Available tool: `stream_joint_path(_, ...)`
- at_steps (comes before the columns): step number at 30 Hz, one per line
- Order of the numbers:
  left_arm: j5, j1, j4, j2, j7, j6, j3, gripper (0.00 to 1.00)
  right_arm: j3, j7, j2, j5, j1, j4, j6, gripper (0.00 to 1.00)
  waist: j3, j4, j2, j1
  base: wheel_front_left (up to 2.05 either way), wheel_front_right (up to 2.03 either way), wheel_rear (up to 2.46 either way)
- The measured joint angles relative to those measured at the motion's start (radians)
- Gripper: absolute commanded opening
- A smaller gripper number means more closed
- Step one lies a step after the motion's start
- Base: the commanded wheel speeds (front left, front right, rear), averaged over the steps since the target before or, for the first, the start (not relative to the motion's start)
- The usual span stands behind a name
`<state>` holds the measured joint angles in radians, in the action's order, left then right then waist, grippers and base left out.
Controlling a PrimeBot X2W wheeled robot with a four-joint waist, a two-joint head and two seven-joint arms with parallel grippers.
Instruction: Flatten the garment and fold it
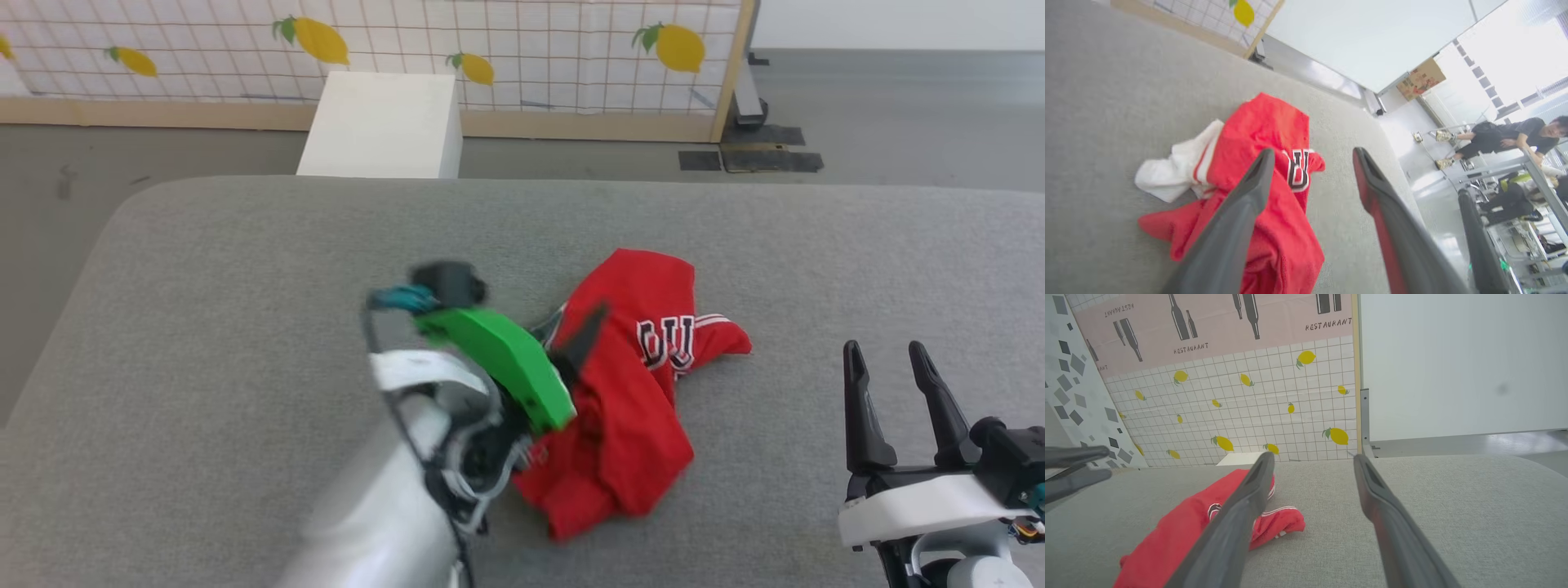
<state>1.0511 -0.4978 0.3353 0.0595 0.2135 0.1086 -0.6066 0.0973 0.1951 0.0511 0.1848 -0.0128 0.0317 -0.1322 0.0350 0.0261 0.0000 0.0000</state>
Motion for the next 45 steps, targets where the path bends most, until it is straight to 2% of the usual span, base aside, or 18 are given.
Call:
stream_joint_path(3, 0.003, -0.001, -0.091, 0.038, -0.111, 0.016, 0.095, 1.0, 0.002, 0.0, 0.0, 0.0, -0.004, -0.001, 0.0, 1.0, -0.007, 0.016, 0.0, 0.0, 0.0, 0.0, 0.0)
stream_joint_path(7, -0.063, 0.023, -0.164, 0.121, -0.275, 0.053, 0.184, 1.0, 0.007, -0.001, 0.0, 0.0, -0.004, -0.001, 0.0, 1.0, -0.008, 0.03, 0.0, 0.0, 0.0, 0.0, 0.0)
stream_joint_path(11, -0.201, 0.105, -0.192, 0.216, -0.428, 0.104, 0.222, 1.0, 0.015, -0.002, 0.0, 0.0, -0.003, -0.001, 0.0, 1.0, -0.001, 0.037, 0.0, 0.0, 0.0, 0.0, 0.0)
stream_joint_path(13, -0.311, 0.146, -0.213, 0.26, -0.46, 0.138, 0.229, 1.0, 0.018, -0.015, 0.0, 0.0, -0.003, -0.002, 0.0, 1.0, 0.005, 0.04, 0.0, 0.0, 0.0, 0.0, 0.0)
stream_joint_path(15, -0.399, 0.178, -0.239, 0.279, -0.467, 0.162, 0.236, 1.0, 0.022, -0.025, 0.0, 0.0, -0.003, -0.001, 0.0, 1.0, 0.011, 0.044, 0.0, 0.0, 0.0, 0.0, 0.0)
stream_joint_path(20, -0.552, 0.266, -0.331, 0.247, -0.471, 0.176, 0.268, 1.0, 0.044, -0.085, 0.0, -0.008, 0.015, 0.016, 0.0, 1.0, 0.031, 0.059, 0.0, 0.0, 0.0, 0.0, 0.0)
stream_joint_path(24, -0.603, 0.306, -0.351, 0.203, -0.471, 0.145, 0.277, 1.0, 0.071, -0.17, 0.0, -0.041, 0.077, 0.045, 0.0, 1.0, 0.048, 0.08, 0.0, 0.0, 0.0, 0.0, 0.0)
stream_joint_path(27, -0.639, 0.315, -0.357, 0.163, -0.471, 0.122, 0.279, 1.0, 0.071, -0.286, 0.008, -0.081, 0.161, 0.095, 0.0, 1.0, 0.068, 0.101, 0.0, 0.0, 0.0, 0.0, 0.0)
stream_joint_path(31, -0.666, 0.316, -0.357, 0.122, -0.471, 0.091, 0.274, 1.0, 0.051, -0.43, 0.069, -0.124, 0.278, 0.173, 0.0, 1.0, 0.101, 0.128, 0.0, 0.0, 0.0, 0.0, 0.0)
stream_joint_path(35, -0.698, 0.315, -0.357, 0.078, -0.471, 0.066, 0.282, 1.0, -0.01, -0.61, 0.153, -0.145, 0.383, 0.272, 0.0, 1.0, 0.139, 0.161, 0.0, 0.0001, 0.0, 0.0, 0.0)
stream_joint_path(39, -0.714, 0.314, -0.356, 0.047, -0.471, 0.045, 0.296, 1.0, -0.129, -0.757, 0.221, -0.13, 0.451, 0.337, 0.0, 1.0, 0.176, 0.196, 0.0, 0.0001, 0.0, 0.0, 0.0)
stream_joint_path(45, -0.726, 0.313, -0.348, 0.017, -0.471, 0.022, 0.307, 1.0, -0.271, -0.851, 0.285, -0.064, 0.484, 0.358, 0.0, 1.0, 0.226, 0.237, 0.0, 0.0001, 0.0, 0.0, 0.0)
